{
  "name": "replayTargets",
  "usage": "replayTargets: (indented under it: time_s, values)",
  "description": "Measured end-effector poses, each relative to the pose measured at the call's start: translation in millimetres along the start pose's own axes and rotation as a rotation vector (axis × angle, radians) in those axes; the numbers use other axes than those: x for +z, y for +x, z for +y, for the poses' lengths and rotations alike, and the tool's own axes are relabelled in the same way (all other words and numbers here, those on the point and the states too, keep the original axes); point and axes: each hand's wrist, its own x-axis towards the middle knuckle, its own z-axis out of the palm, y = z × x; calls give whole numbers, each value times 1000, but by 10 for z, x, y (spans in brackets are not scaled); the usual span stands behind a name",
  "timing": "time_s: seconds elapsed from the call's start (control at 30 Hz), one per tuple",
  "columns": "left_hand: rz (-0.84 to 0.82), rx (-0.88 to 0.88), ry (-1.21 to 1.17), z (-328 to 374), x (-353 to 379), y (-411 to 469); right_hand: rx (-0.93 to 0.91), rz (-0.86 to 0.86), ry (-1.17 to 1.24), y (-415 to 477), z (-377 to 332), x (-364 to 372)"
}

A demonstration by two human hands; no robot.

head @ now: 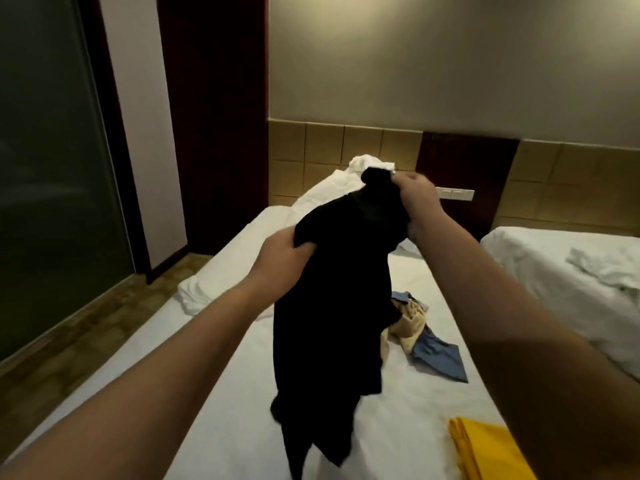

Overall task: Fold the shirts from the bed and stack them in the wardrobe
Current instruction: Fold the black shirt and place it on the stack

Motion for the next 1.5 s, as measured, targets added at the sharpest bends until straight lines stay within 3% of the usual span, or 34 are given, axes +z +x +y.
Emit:
replayTargets:
  time_s: [0.07, 0.1, 0.2, 0.23, 0.3, 0.4, 0.47, 0.5, 0.57, 0.7, 0.87, 0.97, 1.07, 1.13, 1.2, 1.33, 1.5]
  values:
    - [-96, -35, -67, 247, -60, -174, 267, -121, 174, -197, -21, -186]
    - [-141, -62, -90, 339, -78, -253, 315, -154, 281, -267, 12, -274]
    - [-181, -147, -164, 509, -94, -438, 329, -167, 647, -455, 149, -493]
    - [-166, -190, -209, 543, -85, -488, 310, -131, 671, -534, 191, -539]
    - [-108, -247, -248, 571, -38, -559, 227, -146, 506, -784, 281, -566]
    - [-111, -253, -145, 526, 101, -609, 94, -521, 115, -1220, 430, -530]
    - [-224, -247, -83, 495, 191, -627, 15, -767, -203, -1423, 477, -484]
    - [-266, -249, -42, 491, 212, -628, -27, -812, -340, -1469, 498, -450]
    - [-278, -241, 17, 527, 193, -613, -135, -733, -463, -1482, 482, -389]
    - [-165, -209, -45, 641, -25, -467, -259, -553, -419, -1276, 331, -380]
    - [-117, -209, -226, 767, -281, -261, -212, -545, -492, -971, 51, -534]
    - [-101, -218, -245, 680, -382, -155, -280, -238, -543, -661, 97, -719]
    - [-62, -199, -165, 503, -484, -75, -137, 94, -293, -404, 98, -939]
    - [1, -231, -190, 391, -538, -22, -55, 198, -153, -338, 88, -1097]
    - [48, -264, -167, 315, -522, 12, -61, 197, -185, -313, 142, -1173]
    - [8, -239, -14, 227, -246, 53, -88, -17, -280, -443, 279, -999]
    - [-213, -203, -63, 242, -14, 82, -130, -641, -529, -651, 491, -441]
